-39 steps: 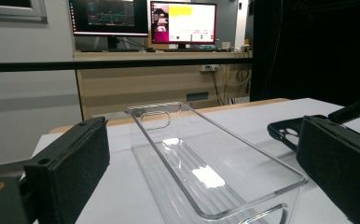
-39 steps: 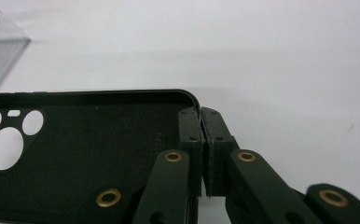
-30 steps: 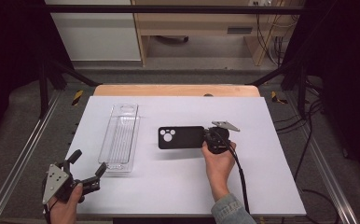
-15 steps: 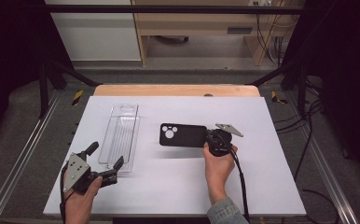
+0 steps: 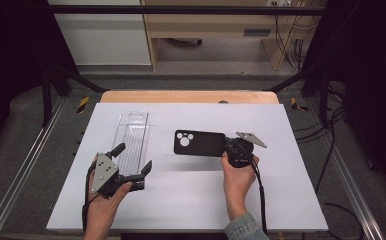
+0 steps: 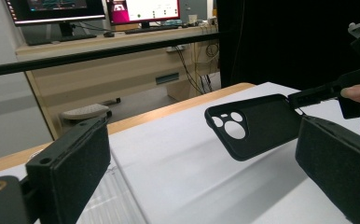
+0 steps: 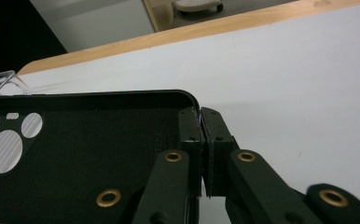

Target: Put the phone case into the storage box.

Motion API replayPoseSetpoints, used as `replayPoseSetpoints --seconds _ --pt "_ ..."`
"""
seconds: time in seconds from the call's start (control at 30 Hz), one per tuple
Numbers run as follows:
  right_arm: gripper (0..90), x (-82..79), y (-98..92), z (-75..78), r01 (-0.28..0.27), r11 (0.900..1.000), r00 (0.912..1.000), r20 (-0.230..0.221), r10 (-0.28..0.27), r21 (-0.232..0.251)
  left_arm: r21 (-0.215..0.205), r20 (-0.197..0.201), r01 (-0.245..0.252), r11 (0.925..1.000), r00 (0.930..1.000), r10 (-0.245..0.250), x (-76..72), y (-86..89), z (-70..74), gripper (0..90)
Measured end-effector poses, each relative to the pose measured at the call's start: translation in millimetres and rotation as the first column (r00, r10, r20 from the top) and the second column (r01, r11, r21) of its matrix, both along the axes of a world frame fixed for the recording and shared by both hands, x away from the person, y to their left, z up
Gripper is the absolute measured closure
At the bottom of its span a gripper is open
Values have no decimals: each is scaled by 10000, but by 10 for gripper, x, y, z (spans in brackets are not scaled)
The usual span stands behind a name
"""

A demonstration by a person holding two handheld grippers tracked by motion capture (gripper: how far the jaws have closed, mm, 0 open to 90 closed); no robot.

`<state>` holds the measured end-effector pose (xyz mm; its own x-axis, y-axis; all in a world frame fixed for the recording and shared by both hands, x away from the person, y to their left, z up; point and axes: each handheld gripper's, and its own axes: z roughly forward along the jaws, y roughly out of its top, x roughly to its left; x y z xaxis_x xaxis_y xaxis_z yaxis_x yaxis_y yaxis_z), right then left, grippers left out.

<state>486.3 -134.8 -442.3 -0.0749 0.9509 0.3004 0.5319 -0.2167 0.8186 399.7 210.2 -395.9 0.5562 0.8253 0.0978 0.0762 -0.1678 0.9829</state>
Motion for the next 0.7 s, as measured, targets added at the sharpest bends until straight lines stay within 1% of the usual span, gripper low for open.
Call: replayPoseSetpoints --seconds 0.1,0.23,0.27,0.37,0.53,0.7 --pt "883 -25 -22 33 56 10000 9999 157 -57 62 -19 -80 137 9999 9999 -137 25 -69 16 26" --pt "883 -57 -46 75 68 9999 9994 327 -72 110 50 -156 174 9998 9997 -173 51 -147 32 27" --pt "883 -69 -48 85 77 9999 9993 374 -82 120 -8 -191 194 9998 9996 -194 56 -169 29 28" --pt "883 -116 -59 116 52 9998 9987 497 -61 180 31 -290 281 9996 9992 -280 64 -231 9 34" --pt "883 -180 -71 164 1 9999 9977 684 -10 140 24 -365 338 9994 9988 -337 84 -318 -9 38" --pt "884 -205 -64 203 -111 9999 9968 796 105 73 -32 -424 347 9994 9985 -348 106 -378 0 44"
